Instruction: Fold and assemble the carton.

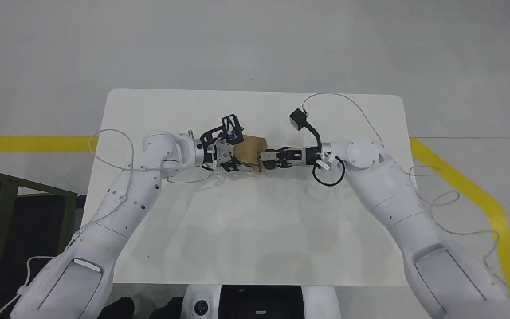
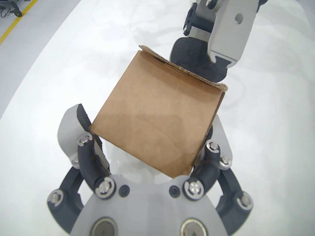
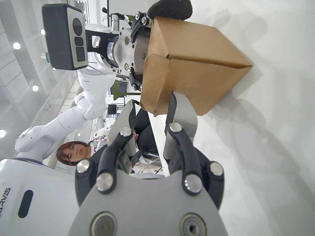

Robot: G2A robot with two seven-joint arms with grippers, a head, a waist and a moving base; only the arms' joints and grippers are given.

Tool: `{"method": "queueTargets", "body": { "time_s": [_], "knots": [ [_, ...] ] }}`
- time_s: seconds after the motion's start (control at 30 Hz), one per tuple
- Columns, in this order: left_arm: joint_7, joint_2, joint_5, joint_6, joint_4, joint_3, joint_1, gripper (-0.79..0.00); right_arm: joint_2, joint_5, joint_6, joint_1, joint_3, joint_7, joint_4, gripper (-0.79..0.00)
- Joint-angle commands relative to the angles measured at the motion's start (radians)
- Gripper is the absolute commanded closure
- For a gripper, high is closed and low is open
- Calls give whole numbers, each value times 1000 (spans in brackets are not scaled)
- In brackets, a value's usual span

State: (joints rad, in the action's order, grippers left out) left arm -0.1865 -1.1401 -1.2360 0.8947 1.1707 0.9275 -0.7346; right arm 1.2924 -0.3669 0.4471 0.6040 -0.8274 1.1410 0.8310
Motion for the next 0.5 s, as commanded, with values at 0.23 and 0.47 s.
{"method": "queueTargets", "body": {
  "time_s": [0.23, 0.47],
  "knots": [
    [-1, 0, -2, 3, 2, 0, -2, -785, 9, 38, -6, -24, 6, -19, -54, -228],
    [-3, -1, -3, 4, 2, 0, -3, -785, 11, 68, -12, -36, 4, -25, -69, -175]
  ]
}}
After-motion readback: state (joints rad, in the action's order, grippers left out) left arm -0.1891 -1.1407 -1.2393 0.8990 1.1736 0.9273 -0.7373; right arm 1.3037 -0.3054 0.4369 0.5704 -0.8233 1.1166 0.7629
